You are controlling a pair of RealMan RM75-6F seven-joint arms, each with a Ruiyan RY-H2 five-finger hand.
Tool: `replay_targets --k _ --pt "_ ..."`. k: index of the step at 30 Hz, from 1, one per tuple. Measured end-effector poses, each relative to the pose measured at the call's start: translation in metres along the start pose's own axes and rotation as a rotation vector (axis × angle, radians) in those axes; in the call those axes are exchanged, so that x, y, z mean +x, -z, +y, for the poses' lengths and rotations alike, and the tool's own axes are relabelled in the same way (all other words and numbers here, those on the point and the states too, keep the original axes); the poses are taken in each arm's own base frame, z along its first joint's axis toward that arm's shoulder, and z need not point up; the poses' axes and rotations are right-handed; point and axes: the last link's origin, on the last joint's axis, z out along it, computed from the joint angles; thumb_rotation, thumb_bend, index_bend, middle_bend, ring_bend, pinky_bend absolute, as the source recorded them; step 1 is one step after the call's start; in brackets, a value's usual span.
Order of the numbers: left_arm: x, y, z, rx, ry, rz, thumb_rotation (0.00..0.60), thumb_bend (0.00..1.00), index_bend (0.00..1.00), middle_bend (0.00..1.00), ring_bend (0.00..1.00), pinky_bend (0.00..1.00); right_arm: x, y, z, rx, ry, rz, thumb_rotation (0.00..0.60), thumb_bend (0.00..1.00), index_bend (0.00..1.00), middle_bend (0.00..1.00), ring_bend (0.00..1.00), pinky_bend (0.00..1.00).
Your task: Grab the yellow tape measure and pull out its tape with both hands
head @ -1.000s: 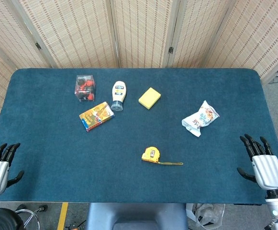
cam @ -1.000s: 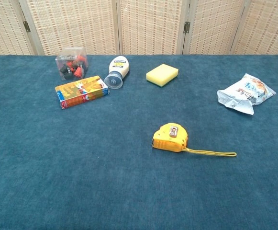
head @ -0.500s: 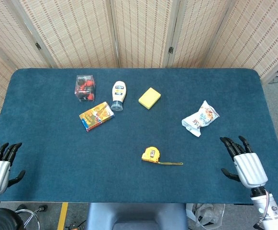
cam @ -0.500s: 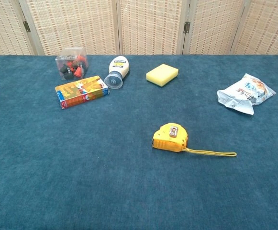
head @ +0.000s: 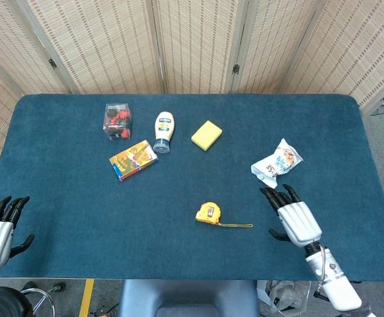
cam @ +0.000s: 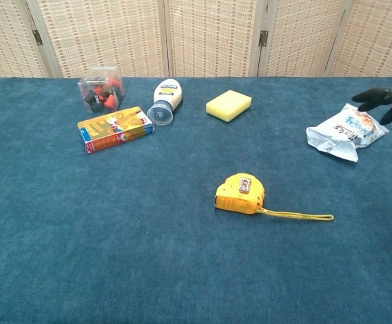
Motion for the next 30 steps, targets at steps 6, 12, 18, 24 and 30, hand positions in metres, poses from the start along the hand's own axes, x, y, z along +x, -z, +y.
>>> replay_targets --k 6,12,18,24,30 --pt "0.001 0.002 -0.002 0.008 -0.001 0.001 0.600 0.28 0.15 0.21 0.12 0.06 -0.021 -0.051 -0.044 0.106 -0.037 -0.095 0.600 0.22 0.00 0.00 0.08 0.06" --pt "0.002 0.005 -0.005 0.017 -0.003 0.005 0.600 0.29 0.14 0.21 0.12 0.06 -0.032 -0.080 -0.068 0.150 -0.027 -0.109 0.600 0.22 0.00 0.00 0.07 0.06" --pt "0.003 0.005 -0.005 0.014 -0.001 0.008 0.600 0.28 0.14 0.21 0.12 0.06 -0.041 -0.096 -0.081 0.171 -0.005 -0.110 0.600 0.22 0.00 0.00 0.07 0.06" --pt "0.003 0.006 -0.006 0.016 0.001 0.006 0.600 0.28 0.14 0.21 0.13 0.06 -0.052 -0.111 -0.095 0.196 0.011 -0.127 0.600 0.22 0.00 0.00 0.08 0.06" --pt "0.003 0.007 -0.006 0.017 0.003 0.004 0.600 0.28 0.15 0.21 0.13 0.06 -0.061 -0.122 -0.098 0.192 0.047 -0.136 0.600 0.22 0.00 0.00 0.08 0.06"
